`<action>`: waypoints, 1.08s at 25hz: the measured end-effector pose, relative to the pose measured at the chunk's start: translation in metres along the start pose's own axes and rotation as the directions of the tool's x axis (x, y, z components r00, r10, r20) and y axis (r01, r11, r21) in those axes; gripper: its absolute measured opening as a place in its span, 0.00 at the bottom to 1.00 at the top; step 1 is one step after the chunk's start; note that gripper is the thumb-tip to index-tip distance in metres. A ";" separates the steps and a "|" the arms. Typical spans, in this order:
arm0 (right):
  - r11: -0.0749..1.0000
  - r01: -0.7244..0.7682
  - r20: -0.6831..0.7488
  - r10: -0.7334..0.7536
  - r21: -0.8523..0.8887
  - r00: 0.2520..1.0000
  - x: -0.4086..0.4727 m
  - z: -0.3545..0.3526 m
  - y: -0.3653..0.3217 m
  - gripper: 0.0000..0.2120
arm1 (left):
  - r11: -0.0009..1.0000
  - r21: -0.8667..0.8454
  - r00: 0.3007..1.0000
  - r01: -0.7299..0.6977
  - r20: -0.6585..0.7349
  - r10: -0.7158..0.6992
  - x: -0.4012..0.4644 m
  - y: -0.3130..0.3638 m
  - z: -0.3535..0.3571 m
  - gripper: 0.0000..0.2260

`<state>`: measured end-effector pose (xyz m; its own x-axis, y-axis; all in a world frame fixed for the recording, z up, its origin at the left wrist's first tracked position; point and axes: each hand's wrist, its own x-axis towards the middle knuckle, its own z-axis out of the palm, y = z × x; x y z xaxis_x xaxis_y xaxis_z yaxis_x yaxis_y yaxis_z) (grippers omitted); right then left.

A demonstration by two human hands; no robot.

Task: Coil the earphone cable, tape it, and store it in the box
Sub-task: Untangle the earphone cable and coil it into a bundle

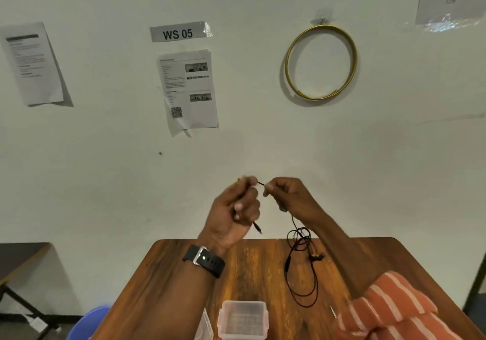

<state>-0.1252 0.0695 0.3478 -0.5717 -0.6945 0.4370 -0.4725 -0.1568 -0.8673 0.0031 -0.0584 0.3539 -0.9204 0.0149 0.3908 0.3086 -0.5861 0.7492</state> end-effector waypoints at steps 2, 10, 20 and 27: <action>0.996 -0.068 0.081 0.063 0.061 0.995 -0.016 0.012 0.036 0.08 | 0.980 -0.044 0.976 -0.192 -0.113 0.186 0.013 0.033 0.003 0.12; 0.906 -0.362 0.269 0.413 -0.221 0.870 -0.090 0.022 0.137 0.18 | 0.675 0.694 0.801 -0.249 -0.244 0.546 0.030 0.134 0.017 0.12; 0.756 -0.363 0.147 0.340 0.545 0.929 -0.058 0.025 0.049 0.14 | 0.229 0.931 0.933 0.285 -0.215 -0.288 -0.016 -0.044 -0.061 0.14; 0.844 -0.361 -0.202 0.463 0.396 0.863 -0.068 0.007 0.052 0.14 | 0.696 0.631 0.855 0.343 -0.517 0.048 -0.027 -0.043 -0.059 0.15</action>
<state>-0.1064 0.1030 0.2710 -0.8474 -0.5304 0.0234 0.0729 -0.1598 -0.9845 0.0007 -0.0818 0.2797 -0.8959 -0.4343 0.0938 0.0511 0.1090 0.9927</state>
